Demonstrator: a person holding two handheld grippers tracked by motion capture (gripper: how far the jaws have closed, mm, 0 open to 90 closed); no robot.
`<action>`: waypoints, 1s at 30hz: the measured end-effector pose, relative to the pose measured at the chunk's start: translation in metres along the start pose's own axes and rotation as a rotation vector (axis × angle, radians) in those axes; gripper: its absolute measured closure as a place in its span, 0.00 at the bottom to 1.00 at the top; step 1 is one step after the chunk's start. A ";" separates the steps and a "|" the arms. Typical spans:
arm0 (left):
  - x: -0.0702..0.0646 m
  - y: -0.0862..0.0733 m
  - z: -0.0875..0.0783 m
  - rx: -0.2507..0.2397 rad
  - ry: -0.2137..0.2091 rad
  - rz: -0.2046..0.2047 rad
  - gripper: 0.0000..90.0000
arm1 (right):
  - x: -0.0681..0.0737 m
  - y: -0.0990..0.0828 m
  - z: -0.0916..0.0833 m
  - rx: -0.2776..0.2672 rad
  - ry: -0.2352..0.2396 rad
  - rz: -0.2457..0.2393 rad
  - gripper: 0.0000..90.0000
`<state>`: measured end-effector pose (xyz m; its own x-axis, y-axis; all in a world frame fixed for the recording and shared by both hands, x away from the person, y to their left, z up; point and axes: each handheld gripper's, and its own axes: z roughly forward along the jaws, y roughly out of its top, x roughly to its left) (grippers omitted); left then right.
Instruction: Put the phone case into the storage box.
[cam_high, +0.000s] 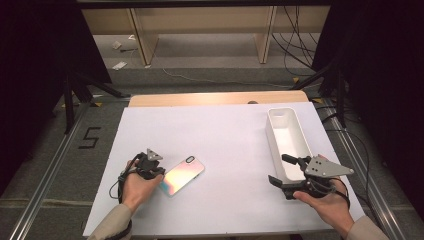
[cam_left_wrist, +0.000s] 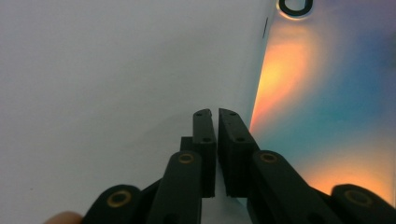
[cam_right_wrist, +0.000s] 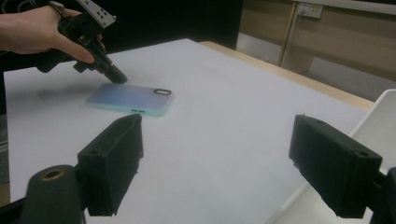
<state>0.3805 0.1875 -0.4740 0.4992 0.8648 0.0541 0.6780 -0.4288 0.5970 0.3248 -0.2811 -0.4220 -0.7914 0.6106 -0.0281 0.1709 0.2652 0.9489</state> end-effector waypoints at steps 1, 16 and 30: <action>0.000 0.002 -0.003 -0.010 0.004 -0.003 0.87 | 0.000 0.000 0.000 0.000 0.000 0.000 0.20; -0.038 0.045 -0.005 0.048 -0.042 0.194 0.05 | 0.001 0.001 0.001 -0.003 0.005 0.002 0.20; -0.046 0.054 0.018 0.216 -0.074 0.313 0.00 | 0.000 0.000 0.000 0.003 0.000 0.002 0.20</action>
<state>0.4041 0.1197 -0.4585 0.7325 0.6654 0.1440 0.5806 -0.7210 0.3782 0.3250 -0.2808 -0.4220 -0.7911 0.6111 -0.0261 0.1741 0.2659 0.9482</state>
